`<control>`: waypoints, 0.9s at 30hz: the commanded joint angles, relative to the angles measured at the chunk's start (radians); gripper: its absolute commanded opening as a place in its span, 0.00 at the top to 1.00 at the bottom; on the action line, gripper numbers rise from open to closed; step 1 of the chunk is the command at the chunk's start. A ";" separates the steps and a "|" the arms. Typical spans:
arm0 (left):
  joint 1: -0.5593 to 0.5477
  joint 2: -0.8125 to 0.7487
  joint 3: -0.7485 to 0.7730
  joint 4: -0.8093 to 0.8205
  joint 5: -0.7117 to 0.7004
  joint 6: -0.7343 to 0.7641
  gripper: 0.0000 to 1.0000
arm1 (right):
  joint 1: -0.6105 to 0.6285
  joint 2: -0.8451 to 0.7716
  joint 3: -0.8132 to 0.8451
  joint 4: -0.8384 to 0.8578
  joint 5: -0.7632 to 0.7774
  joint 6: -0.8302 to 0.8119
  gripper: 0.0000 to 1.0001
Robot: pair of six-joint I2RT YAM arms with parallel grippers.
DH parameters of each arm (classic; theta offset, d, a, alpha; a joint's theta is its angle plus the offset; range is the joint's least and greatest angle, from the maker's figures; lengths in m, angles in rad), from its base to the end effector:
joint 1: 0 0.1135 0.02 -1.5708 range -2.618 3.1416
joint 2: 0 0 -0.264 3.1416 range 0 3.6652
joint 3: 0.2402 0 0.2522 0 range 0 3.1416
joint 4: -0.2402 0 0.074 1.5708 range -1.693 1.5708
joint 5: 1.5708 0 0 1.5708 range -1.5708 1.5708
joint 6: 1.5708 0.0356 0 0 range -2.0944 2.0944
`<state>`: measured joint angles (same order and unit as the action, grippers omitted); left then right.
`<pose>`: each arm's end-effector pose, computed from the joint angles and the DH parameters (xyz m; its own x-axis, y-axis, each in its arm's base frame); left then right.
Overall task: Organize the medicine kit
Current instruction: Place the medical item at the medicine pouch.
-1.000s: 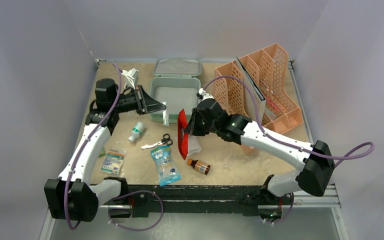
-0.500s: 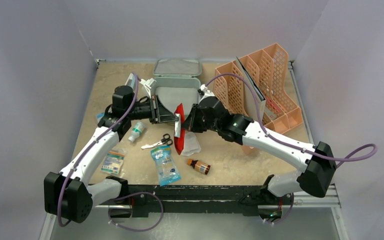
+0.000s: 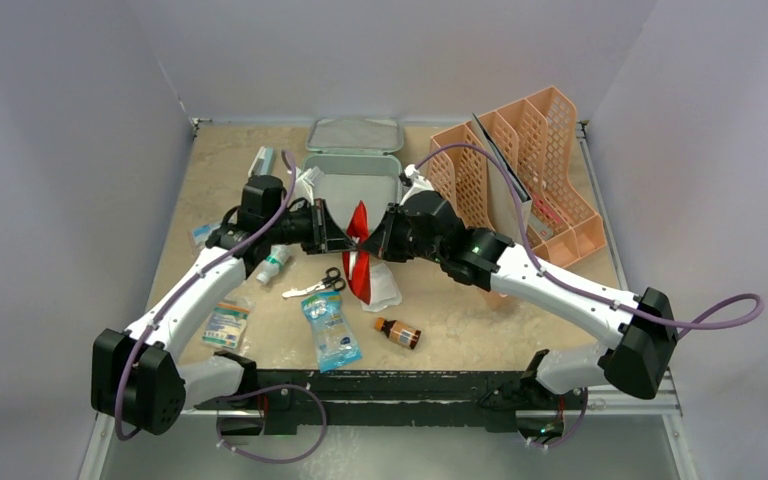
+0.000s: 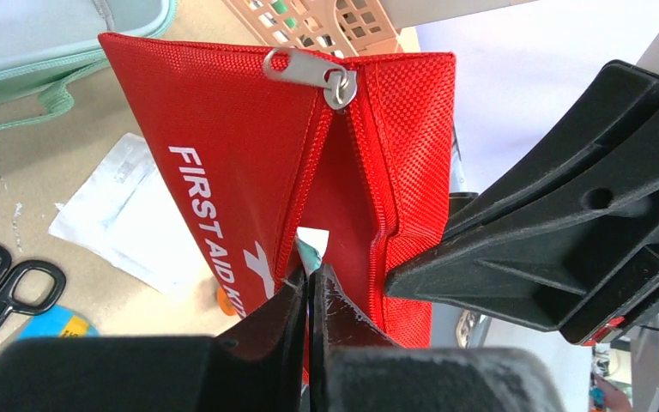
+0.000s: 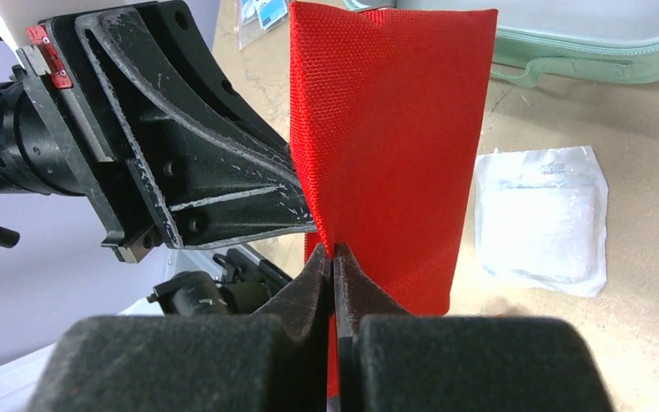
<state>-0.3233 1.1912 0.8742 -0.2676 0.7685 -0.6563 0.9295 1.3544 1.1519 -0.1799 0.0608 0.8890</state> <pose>0.2355 -0.1050 0.2844 -0.8893 -0.1647 -0.4266 0.2971 0.5012 -0.8127 0.1914 0.2527 0.3400 -0.7355 0.3103 -0.6023 -0.3095 0.6369 0.7061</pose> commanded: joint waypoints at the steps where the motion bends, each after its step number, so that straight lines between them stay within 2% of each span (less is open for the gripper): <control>1: -0.015 0.003 0.030 0.019 -0.034 0.043 1.00 | 0.001 0.000 0.025 0.049 -0.005 -0.008 1.00; 5: -0.023 -0.018 0.003 0.089 -0.029 -0.001 1.00 | 0.001 0.020 0.039 0.034 -0.026 -0.008 1.00; 6: -0.023 -0.021 0.010 0.081 -0.028 0.002 0.97 | 0.001 0.023 0.042 0.026 -0.030 -0.008 1.00; 11: -0.023 -0.059 0.058 0.003 -0.022 0.017 0.70 | 0.000 0.035 0.060 -0.018 -0.031 -0.052 1.00; 15: -0.023 -0.107 0.084 -0.038 -0.026 0.005 0.56 | -0.011 0.030 0.066 -0.052 -0.029 -0.095 1.00; 18: -0.023 -0.126 0.101 -0.076 -0.030 -0.007 0.52 | -0.033 0.025 0.062 -0.056 -0.058 -0.128 1.00; 22: -0.023 -0.142 0.131 -0.106 -0.002 -0.001 0.50 | -0.083 0.020 0.070 -0.067 -0.199 -0.221 1.00; 27: -0.023 -0.195 0.183 -0.106 0.044 0.005 0.49 | -0.137 0.002 0.095 -0.131 -0.305 -0.332 1.00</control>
<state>-0.3431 1.0477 0.9894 -0.3820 0.7490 -0.6537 0.8253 1.3865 1.1942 -0.2615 -0.1135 0.6861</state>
